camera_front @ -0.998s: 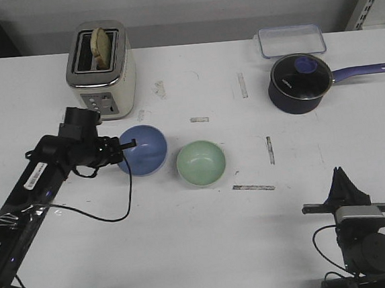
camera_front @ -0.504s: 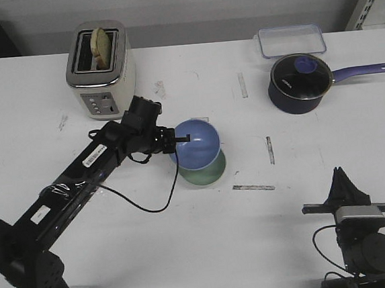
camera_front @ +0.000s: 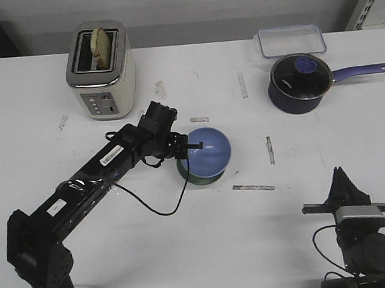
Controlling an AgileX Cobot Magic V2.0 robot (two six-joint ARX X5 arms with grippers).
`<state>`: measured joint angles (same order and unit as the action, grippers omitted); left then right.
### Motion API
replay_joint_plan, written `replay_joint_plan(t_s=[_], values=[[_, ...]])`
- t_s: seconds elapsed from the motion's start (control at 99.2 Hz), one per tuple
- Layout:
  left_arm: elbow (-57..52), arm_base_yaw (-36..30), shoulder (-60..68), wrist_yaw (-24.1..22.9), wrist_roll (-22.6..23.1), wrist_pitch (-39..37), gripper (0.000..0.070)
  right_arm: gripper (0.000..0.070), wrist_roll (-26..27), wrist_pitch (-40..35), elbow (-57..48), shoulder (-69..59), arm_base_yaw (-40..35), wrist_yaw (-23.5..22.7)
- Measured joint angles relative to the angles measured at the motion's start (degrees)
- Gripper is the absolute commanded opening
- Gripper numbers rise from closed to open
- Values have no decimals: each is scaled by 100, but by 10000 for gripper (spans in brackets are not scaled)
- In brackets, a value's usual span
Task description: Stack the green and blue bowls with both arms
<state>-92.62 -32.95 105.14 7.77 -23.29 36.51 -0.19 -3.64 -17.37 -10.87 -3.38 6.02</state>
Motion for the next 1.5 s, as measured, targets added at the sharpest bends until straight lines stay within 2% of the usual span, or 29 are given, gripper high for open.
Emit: replay_joint_plan(t_s=[0.121, 0.282, 0.403, 0.625, 0.827, 0.958, 1.119, 1.159, 1.2, 1.311, 1.502], values=[[0, -9, 0, -4, 0, -42, 174, 13, 0, 0, 0, 0, 0, 0], [0, -35, -7, -7, 22, -44, 189, 13, 0, 0, 0, 0, 0, 0], [0, -46, -120, -7, 50, -35, 300, 13, 0, 0, 0, 2, 0, 0], [0, -55, -619, -4, 208, -55, 299, 13, 0, 0, 0, 2, 0, 0], [232, -57, -994, -7, 1064, -629, 297, 13, 0, 0, 0, 2, 0, 0], [767, -57, -1392, -7, 1836, -1399, 284, 13, 0, 0, 0, 0, 0, 0], [1757, -46, -2129, -7, 2693, -2712, 279, 13, 0, 0, 0, 2, 0, 0], [2035, -22, -2328, -2, 2861, -3060, 264, 13, 0, 0, 0, 2, 0, 0], [2317, 17, -2527, -2, 2992, -3364, 214, 13, 0, 0, 0, 2, 0, 0], [3062, 219, -3038, -22, 3169, -3897, 74, 13, 0, 0, 0, 0, 0, 0], [4072, 616, -3856, -350, 3126, -3910, 55, 13, 0, 0, 2, 0, 0, 0]])
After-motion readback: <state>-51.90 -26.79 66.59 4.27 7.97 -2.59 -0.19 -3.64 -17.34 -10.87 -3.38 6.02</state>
